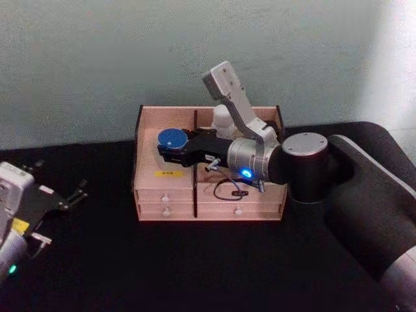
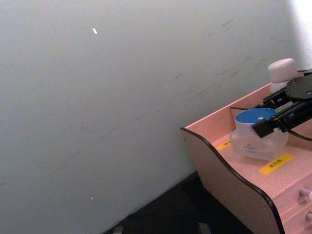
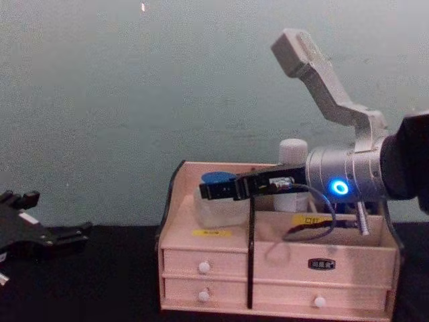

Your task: Pick up the facial cleanser and watermelon frost from the table and place them into the tiered storage box.

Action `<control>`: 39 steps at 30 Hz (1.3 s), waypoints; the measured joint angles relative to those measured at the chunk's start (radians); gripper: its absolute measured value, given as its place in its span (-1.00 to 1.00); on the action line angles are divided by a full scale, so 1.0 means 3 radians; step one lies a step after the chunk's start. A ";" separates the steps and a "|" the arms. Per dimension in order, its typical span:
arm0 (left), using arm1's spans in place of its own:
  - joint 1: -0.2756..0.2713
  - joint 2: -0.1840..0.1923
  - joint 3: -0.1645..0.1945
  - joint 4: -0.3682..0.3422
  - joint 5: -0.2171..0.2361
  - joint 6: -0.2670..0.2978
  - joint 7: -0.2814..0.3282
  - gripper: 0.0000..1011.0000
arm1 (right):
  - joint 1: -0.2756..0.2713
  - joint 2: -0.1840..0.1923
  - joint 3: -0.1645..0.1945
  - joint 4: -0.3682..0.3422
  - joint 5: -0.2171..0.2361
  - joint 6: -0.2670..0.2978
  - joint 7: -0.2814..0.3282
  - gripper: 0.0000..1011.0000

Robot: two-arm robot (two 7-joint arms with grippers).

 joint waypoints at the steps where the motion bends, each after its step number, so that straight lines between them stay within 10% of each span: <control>1: 0.0000 0.0000 0.0000 0.0000 0.0000 0.0000 0.0000 0.98 | 0.0002 -0.0005 0.0006 0.0008 -0.0002 0.0001 0.0001 0.40; 21: 0.0000 0.0000 0.0000 0.0000 0.0000 0.0000 0.0000 0.98 | 0.0013 -0.0030 0.0033 0.0051 -0.0012 0.0017 0.0017 0.41; 39: 0.0000 0.0000 0.0000 0.0000 0.0000 0.0000 0.0000 0.98 | -0.0016 -0.0012 0.0032 -0.0006 -0.0013 -0.0007 0.0016 0.98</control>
